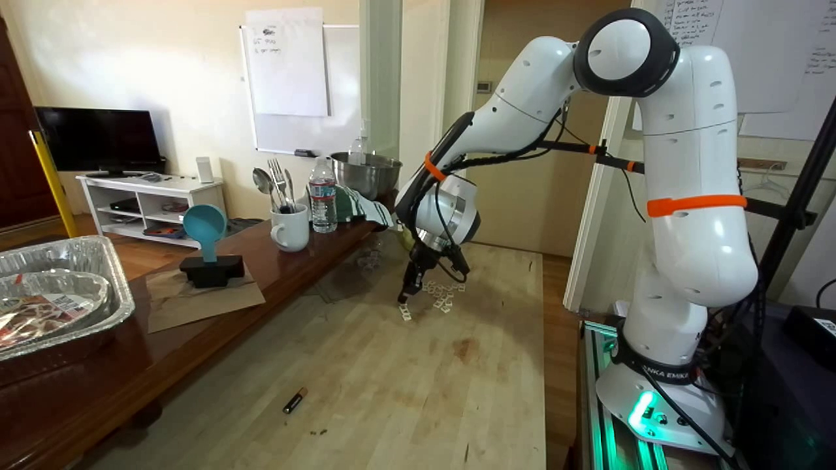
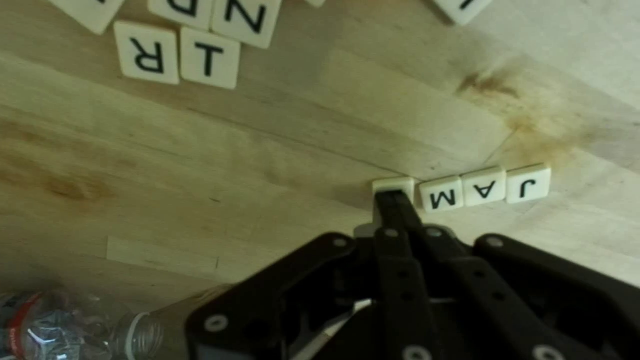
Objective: Move two letter tiles to the left.
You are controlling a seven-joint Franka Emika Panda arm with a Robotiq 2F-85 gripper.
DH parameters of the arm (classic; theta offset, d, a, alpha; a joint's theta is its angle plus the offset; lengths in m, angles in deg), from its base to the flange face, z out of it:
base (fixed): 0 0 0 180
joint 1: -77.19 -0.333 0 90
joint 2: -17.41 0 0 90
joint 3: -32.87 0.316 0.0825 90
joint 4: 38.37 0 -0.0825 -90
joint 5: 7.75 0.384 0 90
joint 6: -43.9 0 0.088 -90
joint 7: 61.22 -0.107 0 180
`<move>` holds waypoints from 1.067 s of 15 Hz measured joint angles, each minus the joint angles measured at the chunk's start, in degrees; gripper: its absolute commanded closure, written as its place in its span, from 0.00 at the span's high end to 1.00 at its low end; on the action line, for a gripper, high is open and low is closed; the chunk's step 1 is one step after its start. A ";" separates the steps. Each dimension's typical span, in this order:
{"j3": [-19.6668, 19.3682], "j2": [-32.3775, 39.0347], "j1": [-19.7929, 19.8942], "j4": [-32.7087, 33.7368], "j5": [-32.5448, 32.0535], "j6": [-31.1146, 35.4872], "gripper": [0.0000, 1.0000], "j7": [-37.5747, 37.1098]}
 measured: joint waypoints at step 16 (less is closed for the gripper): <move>0.38 -0.32 0.49 -0.14 0.00 -1.69 0.00 3.02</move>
